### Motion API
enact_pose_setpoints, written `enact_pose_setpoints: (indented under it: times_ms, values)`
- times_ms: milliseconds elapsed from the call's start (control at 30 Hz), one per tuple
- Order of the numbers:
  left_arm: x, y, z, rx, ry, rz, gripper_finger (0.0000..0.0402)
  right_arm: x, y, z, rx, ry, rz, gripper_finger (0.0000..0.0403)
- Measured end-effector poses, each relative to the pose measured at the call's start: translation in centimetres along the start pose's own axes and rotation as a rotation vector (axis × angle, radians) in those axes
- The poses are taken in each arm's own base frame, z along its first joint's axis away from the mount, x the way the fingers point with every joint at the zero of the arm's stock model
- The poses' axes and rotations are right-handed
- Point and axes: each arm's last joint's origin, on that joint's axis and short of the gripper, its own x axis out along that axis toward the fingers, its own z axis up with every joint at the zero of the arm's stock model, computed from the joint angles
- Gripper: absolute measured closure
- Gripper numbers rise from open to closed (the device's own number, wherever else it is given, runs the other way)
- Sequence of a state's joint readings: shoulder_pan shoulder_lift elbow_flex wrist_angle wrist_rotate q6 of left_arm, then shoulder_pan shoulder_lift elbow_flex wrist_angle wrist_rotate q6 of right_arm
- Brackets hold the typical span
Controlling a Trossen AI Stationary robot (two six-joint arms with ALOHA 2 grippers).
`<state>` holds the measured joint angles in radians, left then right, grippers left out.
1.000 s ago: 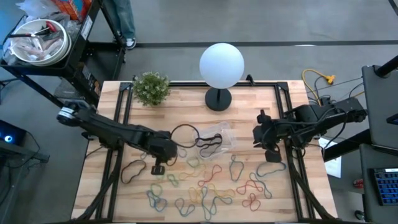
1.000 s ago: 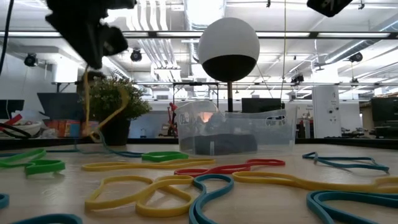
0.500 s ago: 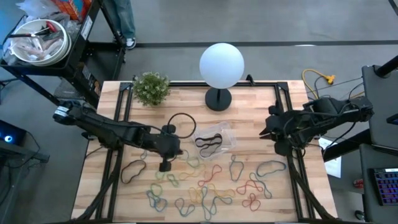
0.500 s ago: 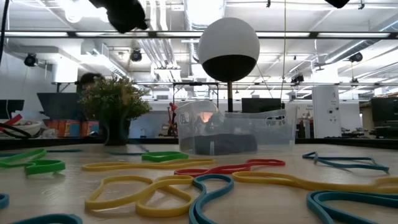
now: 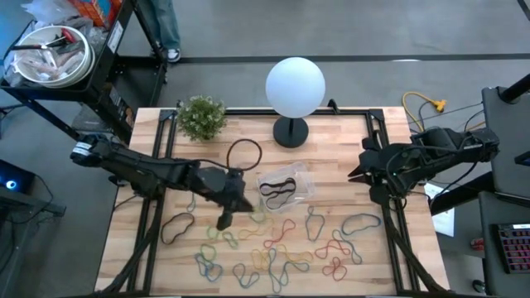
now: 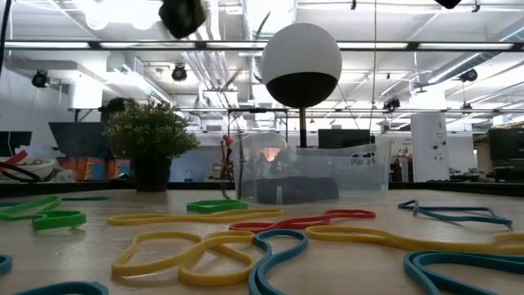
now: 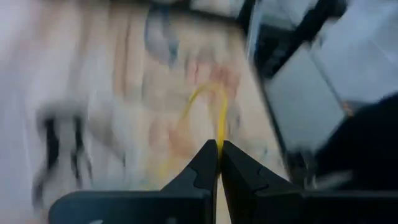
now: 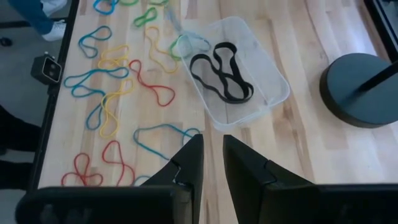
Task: Pick and place rubber bands into bin
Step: Put the yellow rubber band into the transparent bin
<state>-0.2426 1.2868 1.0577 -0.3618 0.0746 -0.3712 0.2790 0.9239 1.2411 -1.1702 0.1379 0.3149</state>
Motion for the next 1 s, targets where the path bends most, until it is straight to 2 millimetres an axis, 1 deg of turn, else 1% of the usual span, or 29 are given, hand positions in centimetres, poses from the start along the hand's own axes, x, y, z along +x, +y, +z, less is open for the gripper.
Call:
enact_pose_setpoints:
  times_ms: [100,167,233,333,367,433,467,500,567,600,667,733,767,833,900,933,1000]
  values:
    - [-0.1,0.6,-2.4,-0.144,0.230,0.101,0.0402,0.0,0.0,0.0,0.000,0.000,0.000,0.0346]
    - [-0.2,1.0,-3.6,-0.214,0.339,0.188,0.0402,0.0,0.0,0.0,0.000,0.000,0.000,0.0346]
    - [-0.4,1.2,-4.5,-0.274,0.390,0.295,0.0402,0.0,0.0,0.0,0.000,0.001,0.000,0.0346]
    - [-0.6,1.6,-4.8,-0.352,0.367,0.407,0.0401,0.0,0.0,0.0,0.000,0.001,0.000,0.0346]
    - [-0.4,1.6,-5.0,-0.358,0.366,0.384,0.0401,0.0,0.0,0.0,0.000,0.001,0.000,0.0346]
    - [0.1,0.9,-4.3,-0.289,0.344,0.162,0.0401,0.1,0.0,0.1,0.000,0.001,-0.001,0.0346]
    - [0.2,0.7,-4.1,-0.265,0.334,0.098,0.0401,0.1,0.0,0.1,0.000,0.003,-0.002,0.0346]
    - [0.0,0.8,-4.4,-0.286,0.358,0.136,0.0401,0.2,0.1,0.1,-0.001,0.004,-0.002,0.0346]
    - [-0.7,1.7,-6.2,-0.405,0.496,0.288,0.0401,0.3,0.1,0.1,-0.001,0.005,-0.003,0.0346]
    - [-0.6,1.9,-6.7,-0.430,0.548,0.282,0.0401,0.4,0.1,0.2,0.002,0.006,-0.003,0.0346]
    - [-0.1,2.0,-7.2,-0.476,0.579,0.257,0.0401,0.5,0.1,0.3,0.006,0.007,-0.004,0.0346]
    - [-0.3,2.0,-8.4,-0.533,0.671,0.200,0.0401,0.7,0.2,0.4,0.005,0.014,-0.006,0.0346]
    - [-0.2,2.0,-8.7,-0.544,0.689,0.168,0.0401,0.8,0.2,0.4,0.005,0.015,-0.006,0.0346]
    - [0.1,2.1,-9.0,-0.547,0.682,0.155,0.0401,1.0,0.3,0.5,0.005,0.013,-0.006,0.0346]
    - [0.1,2.4,-9.5,-0.544,0.686,0.211,0.0401,1.1,0.4,0.7,-0.001,0.007,-0.004,0.0346]
    - [0.2,2.5,-9.5,-0.550,0.667,0.241,0.0401,1.2,0.4,0.8,-0.002,0.009,-0.004,0.0346]
    - [0.3,2.4,-9.2,-0.529,0.612,0.242,0.0401,1.4,0.5,0.9,-0.003,0.014,-0.006,0.0346]
